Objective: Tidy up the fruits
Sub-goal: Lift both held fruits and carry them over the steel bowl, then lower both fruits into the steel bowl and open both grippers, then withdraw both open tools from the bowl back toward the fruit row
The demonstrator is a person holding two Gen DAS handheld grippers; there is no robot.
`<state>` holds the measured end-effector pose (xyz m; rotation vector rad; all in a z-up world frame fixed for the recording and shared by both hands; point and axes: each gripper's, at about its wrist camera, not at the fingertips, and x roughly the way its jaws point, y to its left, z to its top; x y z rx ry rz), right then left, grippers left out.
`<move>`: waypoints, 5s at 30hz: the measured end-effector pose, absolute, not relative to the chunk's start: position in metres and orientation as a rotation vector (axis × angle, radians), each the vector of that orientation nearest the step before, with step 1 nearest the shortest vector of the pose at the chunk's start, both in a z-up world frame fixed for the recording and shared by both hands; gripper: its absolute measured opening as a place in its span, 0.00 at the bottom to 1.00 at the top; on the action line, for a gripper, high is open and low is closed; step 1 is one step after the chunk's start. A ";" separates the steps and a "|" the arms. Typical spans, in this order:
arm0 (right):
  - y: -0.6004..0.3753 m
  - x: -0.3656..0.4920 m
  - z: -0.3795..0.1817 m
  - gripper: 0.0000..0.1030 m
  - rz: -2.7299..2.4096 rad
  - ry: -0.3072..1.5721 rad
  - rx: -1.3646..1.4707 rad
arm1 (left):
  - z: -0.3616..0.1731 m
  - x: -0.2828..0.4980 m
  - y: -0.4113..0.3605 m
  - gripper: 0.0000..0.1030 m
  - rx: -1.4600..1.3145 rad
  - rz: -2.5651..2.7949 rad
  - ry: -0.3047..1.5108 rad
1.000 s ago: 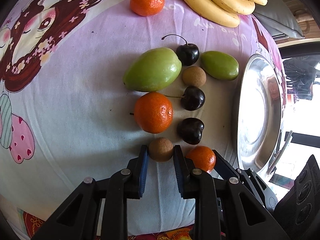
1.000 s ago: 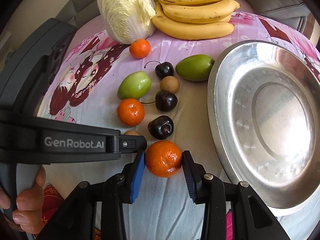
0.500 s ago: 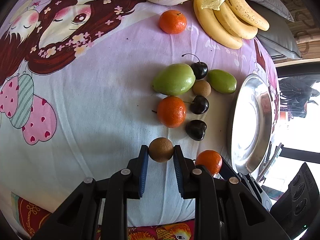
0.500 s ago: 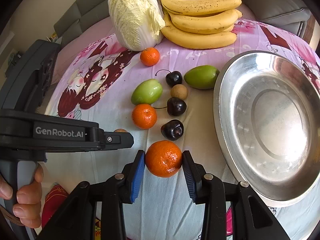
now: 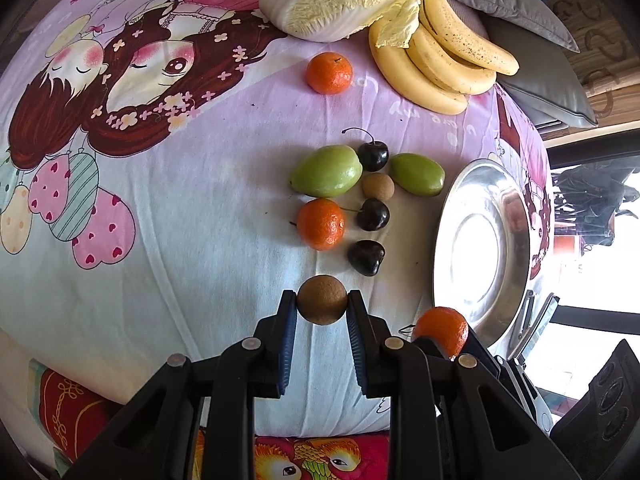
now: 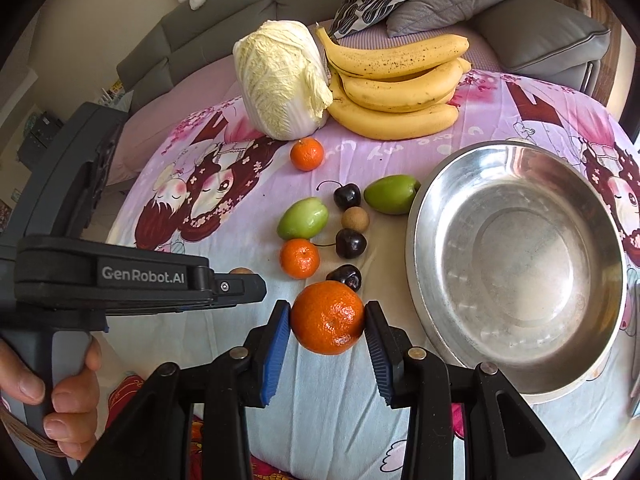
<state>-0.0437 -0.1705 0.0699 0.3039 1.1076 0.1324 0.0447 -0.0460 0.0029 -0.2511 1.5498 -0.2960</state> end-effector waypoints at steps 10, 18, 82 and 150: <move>-0.189 -0.042 0.082 0.39 0.109 1.089 0.298 | 0.014 0.046 -0.063 0.25 -0.234 -0.257 1.553; -0.213 -0.034 0.083 0.39 0.090 1.085 0.309 | 0.020 0.058 -0.087 0.25 -0.197 -0.242 1.570; -0.371 -0.011 0.003 0.39 -0.184 1.231 0.367 | -0.041 0.093 -0.270 0.25 0.113 -0.391 1.613; -0.329 -0.008 0.033 1.00 -0.240 1.324 0.297 | 0.004 0.105 -0.134 0.86 0.117 -0.148 1.503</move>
